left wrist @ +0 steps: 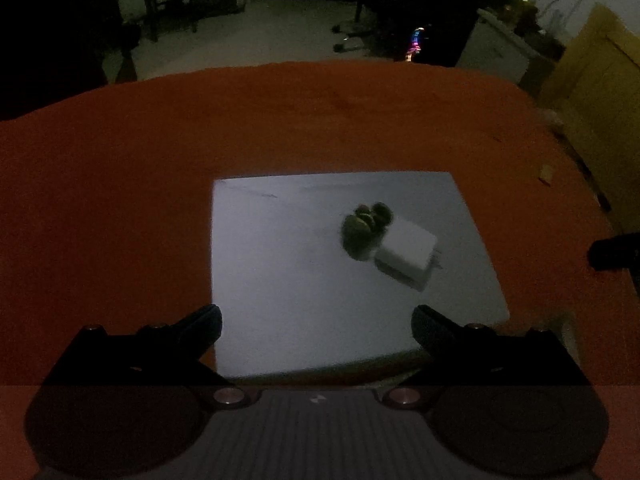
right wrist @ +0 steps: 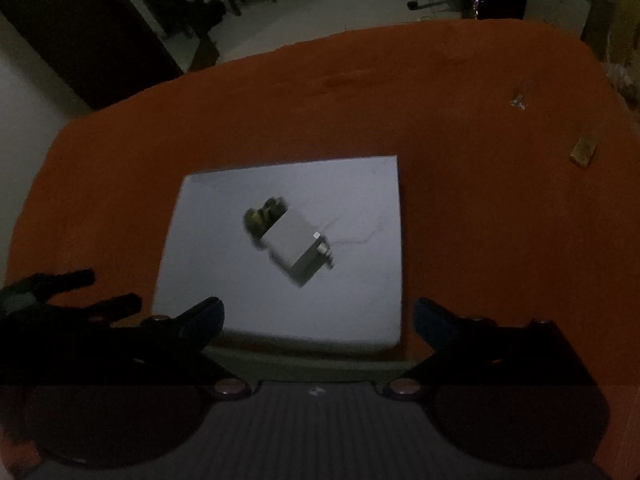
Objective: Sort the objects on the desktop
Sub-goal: 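Withdraw both grippers from the box toward the white cube charger, then grasp the white cube charger with the right gripper while the left gripper approaches the green object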
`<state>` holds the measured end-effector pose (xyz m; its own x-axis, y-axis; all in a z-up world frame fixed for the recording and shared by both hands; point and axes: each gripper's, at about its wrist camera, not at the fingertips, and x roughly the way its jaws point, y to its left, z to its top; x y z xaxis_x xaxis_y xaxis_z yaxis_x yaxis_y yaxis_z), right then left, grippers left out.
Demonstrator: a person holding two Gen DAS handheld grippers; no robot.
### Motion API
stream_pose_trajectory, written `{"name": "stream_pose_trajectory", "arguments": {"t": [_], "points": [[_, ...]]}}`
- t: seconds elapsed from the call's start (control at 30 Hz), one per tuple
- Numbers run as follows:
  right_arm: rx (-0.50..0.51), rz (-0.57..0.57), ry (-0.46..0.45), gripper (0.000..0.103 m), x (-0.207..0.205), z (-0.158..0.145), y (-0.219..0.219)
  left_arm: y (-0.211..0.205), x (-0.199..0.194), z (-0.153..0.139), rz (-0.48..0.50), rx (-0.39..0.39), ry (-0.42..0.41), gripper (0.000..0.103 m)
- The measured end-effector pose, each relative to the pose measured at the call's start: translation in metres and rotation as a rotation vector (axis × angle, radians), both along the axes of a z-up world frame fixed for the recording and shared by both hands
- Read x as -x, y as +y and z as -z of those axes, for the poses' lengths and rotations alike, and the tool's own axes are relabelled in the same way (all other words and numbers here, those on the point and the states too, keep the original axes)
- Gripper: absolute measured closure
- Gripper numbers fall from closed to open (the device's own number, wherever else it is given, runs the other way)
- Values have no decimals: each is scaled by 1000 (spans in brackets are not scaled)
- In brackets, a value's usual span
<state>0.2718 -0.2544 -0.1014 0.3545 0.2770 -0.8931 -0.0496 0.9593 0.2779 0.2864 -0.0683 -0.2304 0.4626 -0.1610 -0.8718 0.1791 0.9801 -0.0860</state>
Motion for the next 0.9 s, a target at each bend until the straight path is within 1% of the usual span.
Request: {"name": "stream_pose_trajectory", "arguments": {"t": [0.1, 0.17, 0.23, 0.27, 0.37, 0.43, 0.5, 0.6, 0.67, 0.73, 0.8, 0.9], "points": [[22, 11, 14, 0, -24, 13, -1, 0, -16, 12, -18, -7, 15, 0], [28, 30, 19, 0, -40, 24, 0, 0, -27, 22, -37, -17, 51, 0], [50, -2, 23, 0, -56, 35, 7, 3, -34, 30, -61, -11, 87, 0], [65, -37, 25, 0, -64, 40, 11, 3, -38, 34, -64, 5, 100, 0], [90, -204, 31, 0, -85, 60, 31, 3, -46, 37, -55, 65, 106, 0], [116, -302, 6, 0, -89, 72, 45, 5, -53, 38, -65, 104, 105, 0], [149, -409, -25, 1, -93, 88, 61, 8, -63, 42, -100, 140, 121, 0], [175, -554, -68, 2, -92, 106, 81, 12, -75, 51, -154, 163, 143, 0], [172, -651, -111, 3, -91, 116, 92, 12, -80, 56, -165, 171, 153, 0], [190, -704, -122, 3, -91, 124, 99, 11, -85, 61, -173, 178, 160, 0], [218, -745, -99, 4, -92, 137, 105, 11, -89, 66, -183, 187, 167, 0], [263, -776, -103, 13, -91, 149, 109, 9, -94, 71, -198, 195, 165, 0]]}}
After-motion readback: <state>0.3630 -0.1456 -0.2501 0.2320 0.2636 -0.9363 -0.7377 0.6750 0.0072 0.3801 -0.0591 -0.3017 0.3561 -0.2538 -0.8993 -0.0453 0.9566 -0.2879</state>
